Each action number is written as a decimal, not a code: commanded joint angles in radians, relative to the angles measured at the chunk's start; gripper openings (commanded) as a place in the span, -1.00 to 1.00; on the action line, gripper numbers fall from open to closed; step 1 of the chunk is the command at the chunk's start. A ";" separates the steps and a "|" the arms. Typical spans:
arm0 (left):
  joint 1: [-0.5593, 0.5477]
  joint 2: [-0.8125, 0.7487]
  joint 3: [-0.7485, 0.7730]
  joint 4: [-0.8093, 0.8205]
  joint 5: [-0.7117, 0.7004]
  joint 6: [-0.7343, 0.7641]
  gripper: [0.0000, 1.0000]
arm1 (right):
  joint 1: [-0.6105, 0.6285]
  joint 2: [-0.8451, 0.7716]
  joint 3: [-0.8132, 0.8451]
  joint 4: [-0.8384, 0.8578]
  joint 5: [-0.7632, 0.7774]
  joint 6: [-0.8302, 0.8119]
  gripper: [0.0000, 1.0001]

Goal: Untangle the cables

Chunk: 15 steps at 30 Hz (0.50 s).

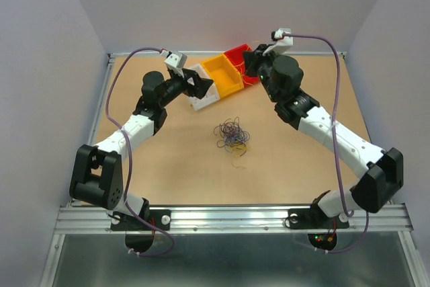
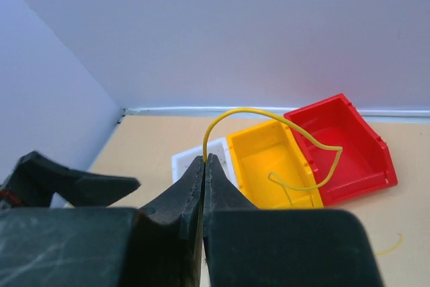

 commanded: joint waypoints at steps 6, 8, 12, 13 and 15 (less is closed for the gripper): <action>0.010 0.043 0.019 0.062 -0.081 0.011 0.96 | -0.142 0.261 0.333 -0.001 -0.091 0.046 -0.99; 0.013 0.052 0.022 0.059 -0.087 0.009 0.96 | -0.165 0.304 0.390 -0.001 -0.123 0.056 -0.99; 0.024 0.058 0.027 0.057 -0.082 0.009 0.97 | -0.203 0.443 0.462 -0.001 -0.128 0.053 -0.99; 0.026 0.060 0.027 0.059 -0.082 0.011 0.97 | -0.209 0.463 0.471 -0.001 -0.146 0.057 -0.99; 0.030 0.064 0.032 0.057 -0.070 0.006 0.97 | -0.237 0.505 0.497 -0.001 -0.174 0.086 -0.99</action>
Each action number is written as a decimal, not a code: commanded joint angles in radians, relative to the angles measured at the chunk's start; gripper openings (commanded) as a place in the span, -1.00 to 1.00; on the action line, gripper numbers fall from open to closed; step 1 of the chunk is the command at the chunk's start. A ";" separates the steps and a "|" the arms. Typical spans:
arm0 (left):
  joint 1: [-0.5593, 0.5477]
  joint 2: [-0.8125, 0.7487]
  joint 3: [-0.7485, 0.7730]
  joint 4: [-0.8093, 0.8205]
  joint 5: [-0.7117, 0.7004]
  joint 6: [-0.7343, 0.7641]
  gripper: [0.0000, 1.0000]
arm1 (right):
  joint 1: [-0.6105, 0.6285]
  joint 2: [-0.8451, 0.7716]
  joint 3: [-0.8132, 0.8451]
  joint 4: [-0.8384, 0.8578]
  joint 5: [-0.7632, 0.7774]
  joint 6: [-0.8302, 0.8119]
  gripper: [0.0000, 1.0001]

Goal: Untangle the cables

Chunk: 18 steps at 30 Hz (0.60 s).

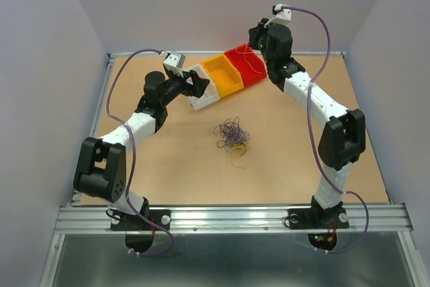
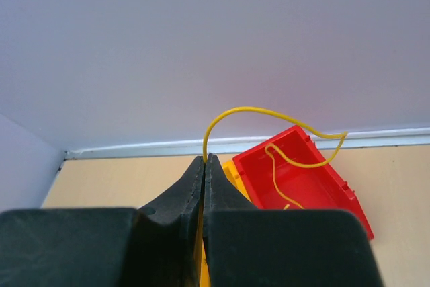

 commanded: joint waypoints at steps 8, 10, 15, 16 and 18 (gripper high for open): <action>0.015 0.006 0.036 0.051 0.042 -0.003 0.97 | -0.052 0.213 0.164 0.020 -0.084 0.073 -0.99; 0.017 0.003 0.036 0.051 0.047 -0.007 0.97 | -0.052 0.245 0.165 0.020 -0.049 0.079 -0.99; 0.018 -0.006 0.036 0.049 0.062 -0.012 0.97 | -0.052 0.331 0.194 -0.015 0.028 0.071 -0.99; 0.020 -0.004 0.037 0.049 0.065 -0.013 0.97 | -0.053 0.350 0.208 -0.026 0.043 0.069 -0.99; 0.020 0.002 0.040 0.046 0.077 -0.018 0.97 | -0.056 0.384 0.246 -0.039 0.071 0.062 -0.99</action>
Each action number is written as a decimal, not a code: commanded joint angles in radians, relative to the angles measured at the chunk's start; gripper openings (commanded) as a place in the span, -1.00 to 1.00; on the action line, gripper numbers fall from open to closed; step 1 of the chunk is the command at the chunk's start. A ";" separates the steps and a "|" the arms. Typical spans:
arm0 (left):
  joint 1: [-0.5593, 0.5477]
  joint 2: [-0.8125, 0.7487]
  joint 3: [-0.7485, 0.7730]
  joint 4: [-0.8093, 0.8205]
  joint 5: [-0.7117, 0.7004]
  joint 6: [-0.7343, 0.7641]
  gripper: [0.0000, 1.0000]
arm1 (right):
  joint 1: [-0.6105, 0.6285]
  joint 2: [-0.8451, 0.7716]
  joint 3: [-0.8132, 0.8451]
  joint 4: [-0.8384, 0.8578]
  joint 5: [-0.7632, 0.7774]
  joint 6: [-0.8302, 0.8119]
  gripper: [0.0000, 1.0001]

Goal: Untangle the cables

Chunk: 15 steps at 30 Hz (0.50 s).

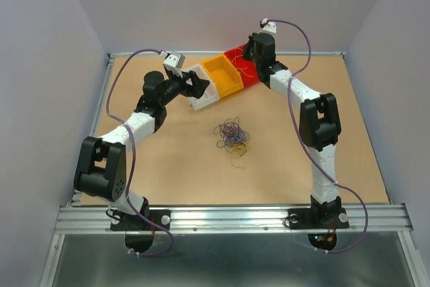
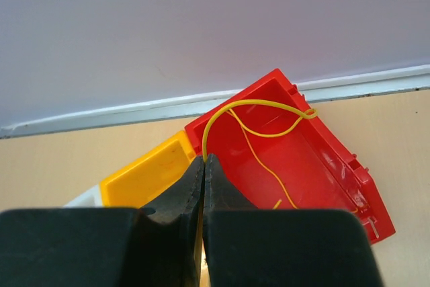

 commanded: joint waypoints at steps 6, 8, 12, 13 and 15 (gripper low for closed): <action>0.007 0.014 0.055 0.038 0.062 -0.015 0.97 | -0.049 0.205 0.217 -0.077 0.036 0.034 -0.99; 0.008 0.024 0.064 0.031 0.080 -0.020 0.97 | -0.057 0.261 0.262 -0.133 0.049 0.035 -0.99; 0.008 0.037 0.072 0.027 0.086 -0.024 0.97 | -0.057 0.332 0.334 -0.231 0.037 -0.032 -0.99; 0.010 0.040 0.075 0.025 0.086 -0.025 0.97 | -0.057 0.337 0.337 -0.261 0.039 -0.049 -0.99; 0.008 0.046 0.079 0.027 0.089 -0.029 0.97 | -0.057 0.345 0.325 -0.281 0.036 -0.069 -0.99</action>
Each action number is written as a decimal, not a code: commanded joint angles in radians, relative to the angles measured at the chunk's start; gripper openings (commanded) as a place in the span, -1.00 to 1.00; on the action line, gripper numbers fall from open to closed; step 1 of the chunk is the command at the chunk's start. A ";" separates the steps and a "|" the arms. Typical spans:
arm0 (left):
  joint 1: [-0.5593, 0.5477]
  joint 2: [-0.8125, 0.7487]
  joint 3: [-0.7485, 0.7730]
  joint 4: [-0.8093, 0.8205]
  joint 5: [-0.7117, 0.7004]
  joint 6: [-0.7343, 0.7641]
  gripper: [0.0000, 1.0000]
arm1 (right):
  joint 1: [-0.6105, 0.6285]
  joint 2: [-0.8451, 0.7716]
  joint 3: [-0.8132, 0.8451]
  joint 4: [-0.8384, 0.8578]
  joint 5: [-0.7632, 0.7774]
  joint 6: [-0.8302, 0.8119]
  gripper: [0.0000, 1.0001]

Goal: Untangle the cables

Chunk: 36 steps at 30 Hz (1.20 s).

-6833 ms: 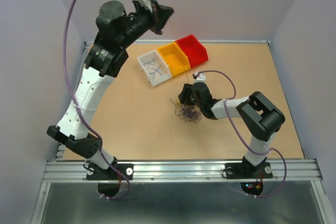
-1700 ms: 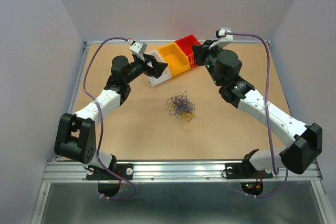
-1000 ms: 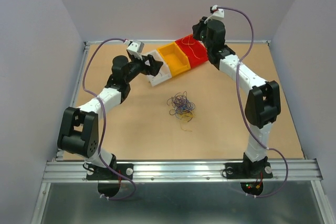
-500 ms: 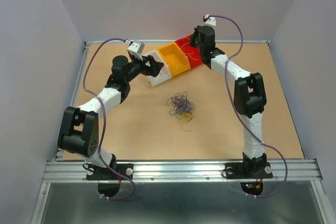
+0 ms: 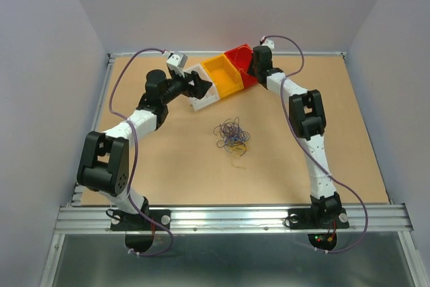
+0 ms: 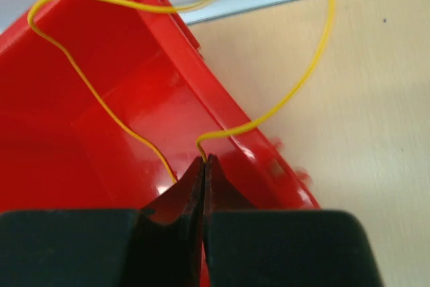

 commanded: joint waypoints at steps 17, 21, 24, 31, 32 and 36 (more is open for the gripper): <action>0.008 0.026 0.068 0.009 0.073 -0.026 0.97 | 0.040 -0.181 -0.202 -0.365 -0.001 -0.125 -0.99; 0.009 0.025 0.067 0.006 0.088 -0.036 0.97 | 0.072 -0.309 -0.366 -0.367 0.053 -0.113 -0.99; 0.009 0.020 0.064 0.005 0.099 -0.039 0.97 | 0.072 -0.389 -0.434 -0.367 0.036 -0.093 -0.99; 0.006 0.020 0.064 0.000 0.088 -0.036 0.97 | 0.080 -0.445 -0.455 -0.348 -0.073 -0.058 -0.80; 0.003 0.022 0.064 -0.003 0.088 -0.033 0.97 | 0.092 -0.480 -0.483 -0.347 -0.074 -0.053 -0.51; -0.018 0.023 0.073 -0.021 0.076 -0.001 0.97 | 0.110 -0.596 -0.541 -0.338 -0.044 -0.048 -0.04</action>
